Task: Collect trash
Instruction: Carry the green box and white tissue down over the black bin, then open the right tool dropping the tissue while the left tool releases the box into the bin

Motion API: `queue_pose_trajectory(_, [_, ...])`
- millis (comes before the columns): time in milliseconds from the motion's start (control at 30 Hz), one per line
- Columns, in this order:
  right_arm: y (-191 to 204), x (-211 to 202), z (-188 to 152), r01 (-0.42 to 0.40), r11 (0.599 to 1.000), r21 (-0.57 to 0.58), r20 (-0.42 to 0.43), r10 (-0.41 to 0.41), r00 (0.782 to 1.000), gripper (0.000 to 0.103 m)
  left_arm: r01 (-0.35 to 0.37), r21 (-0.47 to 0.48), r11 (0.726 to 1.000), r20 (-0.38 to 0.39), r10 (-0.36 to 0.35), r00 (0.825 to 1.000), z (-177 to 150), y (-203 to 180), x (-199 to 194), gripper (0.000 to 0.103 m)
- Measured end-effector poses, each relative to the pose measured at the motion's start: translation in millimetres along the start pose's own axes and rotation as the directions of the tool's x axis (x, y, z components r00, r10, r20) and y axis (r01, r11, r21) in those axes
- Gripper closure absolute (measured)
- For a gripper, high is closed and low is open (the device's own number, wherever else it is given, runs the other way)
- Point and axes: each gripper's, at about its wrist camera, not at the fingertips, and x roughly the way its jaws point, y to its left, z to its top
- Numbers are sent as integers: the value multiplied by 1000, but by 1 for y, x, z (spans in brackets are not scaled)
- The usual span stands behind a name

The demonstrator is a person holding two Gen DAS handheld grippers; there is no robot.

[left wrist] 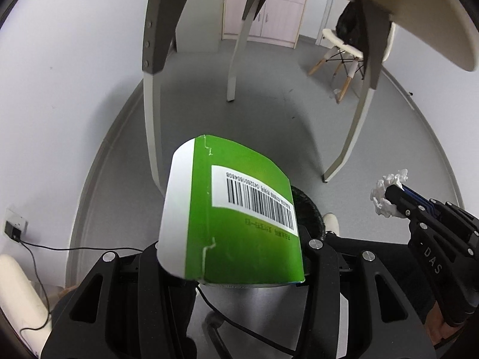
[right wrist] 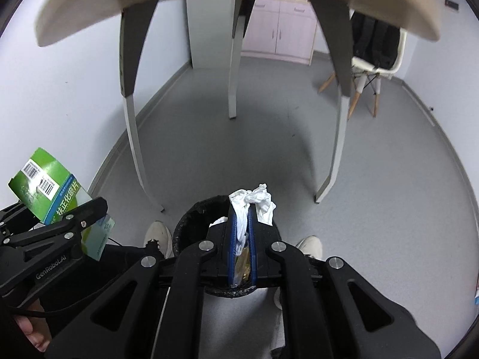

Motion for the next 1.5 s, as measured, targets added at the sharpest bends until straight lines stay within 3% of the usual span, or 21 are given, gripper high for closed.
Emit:
queue_pose_trajectory(500, [-9,98,1,-16,1000,16,-144,18,989,96,-19,-3,1000,-134,18,991,9,6,90,57])
queue_pose_trajectory(900, [4,128,13,-43,999,1,-188,43,981,93,-44,-45,998,-169,36,985,7,25,103,57])
queue_pose_trajectory(967, [3,127,13,-47,999,0,-187,47,981,79,-53,-47,997,-175,44,984,4,24,103,57])
queue_pose_trajectory(1033, [3,126,15,-47,999,-3,-183,46,982,73,-48,-58,997,-183,37,982,6,23,106,57])
queue_pose_trajectory(1100, [-2,123,16,-45,999,-4,-170,44,985,58,-47,-52,998,-180,37,983,9,18,110,57])
queue_pose_trajectory(1233, [-16,119,18,-45,999,25,-149,48,988,41,-41,-47,998,-189,31,981,11,9,111,57])
queue_pose_trajectory(1300, [-25,116,18,-41,998,39,-139,46,989,26,-40,-39,998,-191,31,981,12,2,112,57])
queue_pose_trajectory(1400, [-38,113,20,-40,998,56,-127,47,991,14,-46,-17,999,-193,42,980,14,-11,115,57])
queue_pose_trajectory(1500, [-53,111,20,-26,997,76,-119,35,992,9,-47,-4,999,-195,45,980,14,-25,121,57])
